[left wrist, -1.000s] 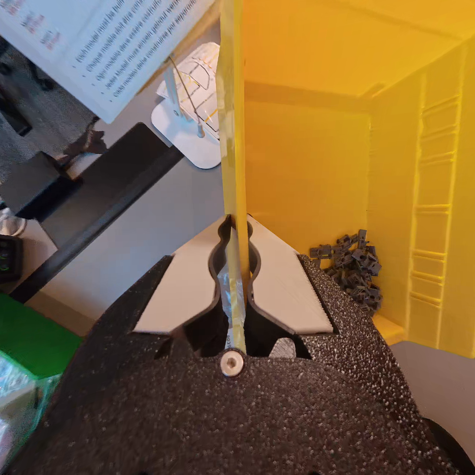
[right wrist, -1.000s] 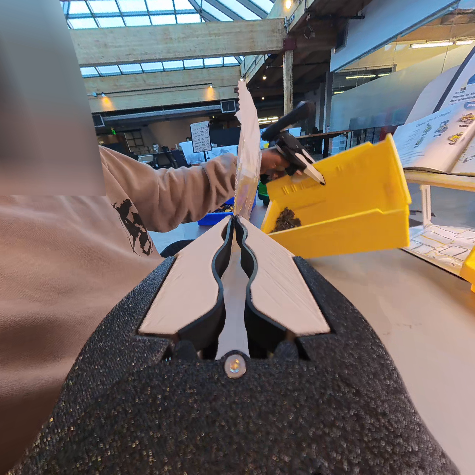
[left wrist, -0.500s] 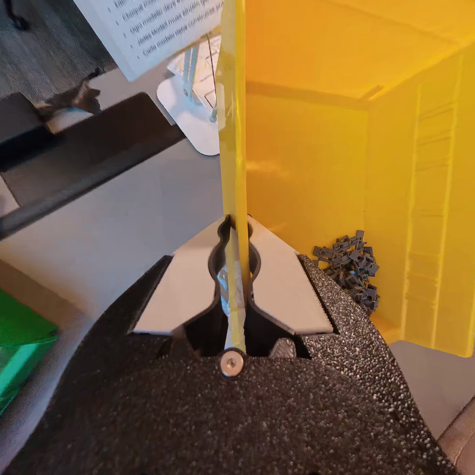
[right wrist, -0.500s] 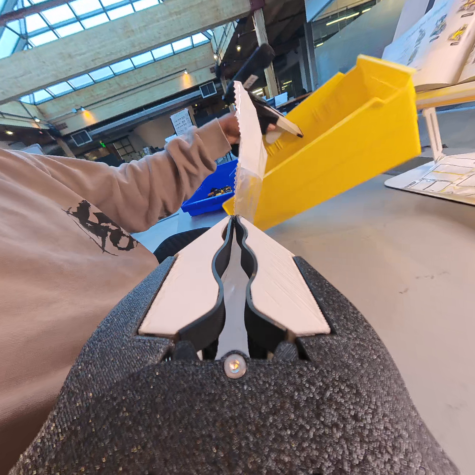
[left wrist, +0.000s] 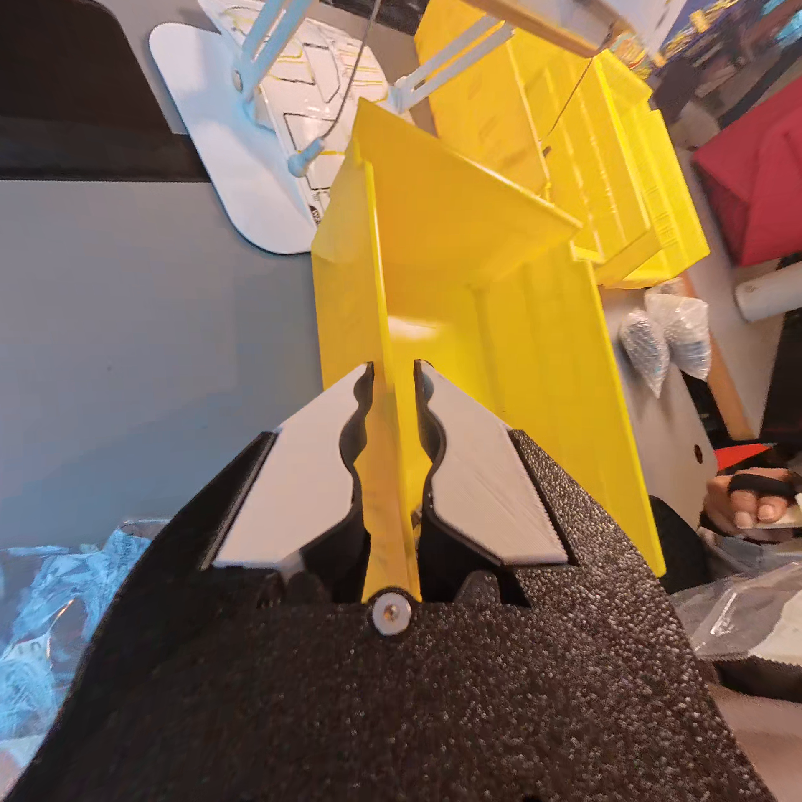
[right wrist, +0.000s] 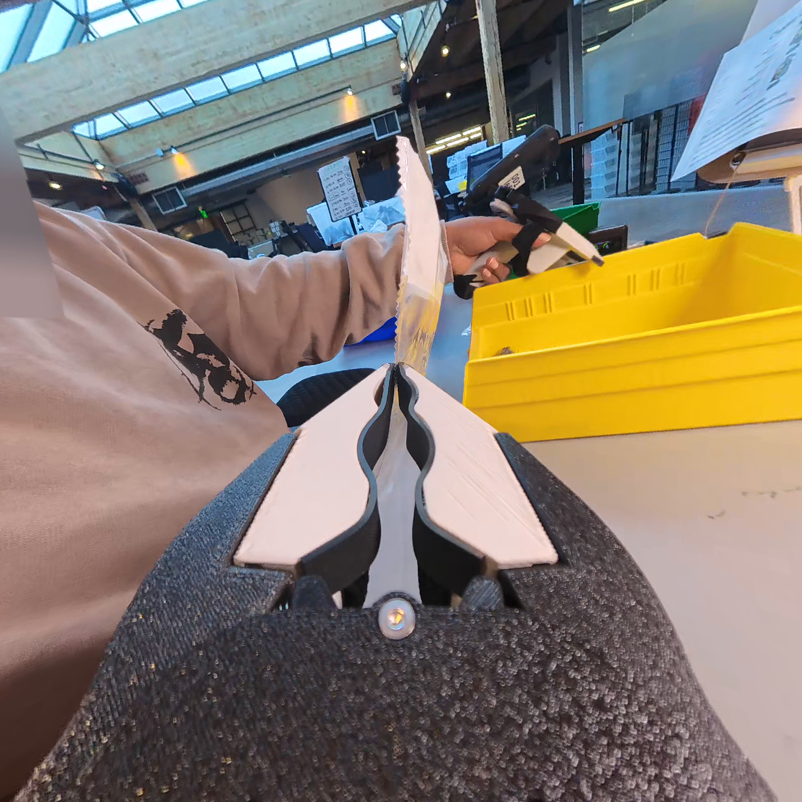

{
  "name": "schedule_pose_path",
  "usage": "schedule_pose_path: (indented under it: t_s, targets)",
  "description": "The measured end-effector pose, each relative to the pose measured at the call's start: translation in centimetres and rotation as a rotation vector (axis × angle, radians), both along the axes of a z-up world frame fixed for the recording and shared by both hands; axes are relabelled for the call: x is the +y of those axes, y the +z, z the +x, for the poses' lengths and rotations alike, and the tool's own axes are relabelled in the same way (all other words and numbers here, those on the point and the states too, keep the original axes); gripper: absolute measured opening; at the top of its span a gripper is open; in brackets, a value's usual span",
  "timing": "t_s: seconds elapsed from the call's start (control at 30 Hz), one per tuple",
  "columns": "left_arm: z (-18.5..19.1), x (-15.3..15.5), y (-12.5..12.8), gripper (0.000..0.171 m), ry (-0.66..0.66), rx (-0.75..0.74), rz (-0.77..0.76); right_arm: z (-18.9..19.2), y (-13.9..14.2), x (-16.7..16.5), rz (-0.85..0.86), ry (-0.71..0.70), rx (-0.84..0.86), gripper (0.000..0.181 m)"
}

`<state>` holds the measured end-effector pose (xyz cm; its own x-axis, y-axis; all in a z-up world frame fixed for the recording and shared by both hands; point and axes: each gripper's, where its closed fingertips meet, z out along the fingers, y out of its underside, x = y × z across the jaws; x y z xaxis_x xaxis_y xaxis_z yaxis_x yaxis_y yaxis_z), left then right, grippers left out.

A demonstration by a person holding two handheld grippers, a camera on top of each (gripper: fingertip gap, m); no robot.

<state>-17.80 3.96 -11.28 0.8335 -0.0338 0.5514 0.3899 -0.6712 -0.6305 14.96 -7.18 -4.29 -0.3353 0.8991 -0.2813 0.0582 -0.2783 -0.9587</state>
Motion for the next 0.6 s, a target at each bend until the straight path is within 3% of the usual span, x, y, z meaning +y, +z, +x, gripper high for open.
schedule_pose_path:
  t_s: [0.07,0.13,0.2,0.27,0.33,0.4,0.5,0.6]
  targets:
    - [0.2,-0.3,2.3,0.032,-0.016,0.020,0.109,-0.3,0.2,-0.2,0.005,0.001,0.014,0.000]
    - [1.1,-1.9,6.0,0.032,-0.077,0.117,0.286,-0.5,0.4,-0.6,0.017,0.007,0.042,0.000]
    - [5.0,-5.5,9.6,0.038,-0.253,0.126,0.475,-0.2,1.3,-1.0,0.030,0.021,0.108,0.000]
    - [9.9,-10.1,11.4,0.053,-0.445,0.017,0.600,0.0,2.2,-1.3,0.020,0.044,0.174,0.000]
    - [14.1,-13.7,10.8,0.058,-0.584,-0.078,0.642,-0.2,3.1,-1.2,-0.017,0.069,0.226,0.000]
    - [17.4,-15.9,9.0,0.052,-0.659,-0.100,0.656,-1.1,3.4,-0.9,-0.068,0.087,0.243,0.000]
    - [19.5,-17.3,7.2,0.000,-0.680,-0.027,0.691,-3.3,2.8,-0.8,-0.090,0.089,0.210,0.000]
    - [18.7,-17.4,5.7,0.000,-0.636,0.127,0.651,-6.3,-0.9,0.5,0.006,-0.039,-0.029,0.004]
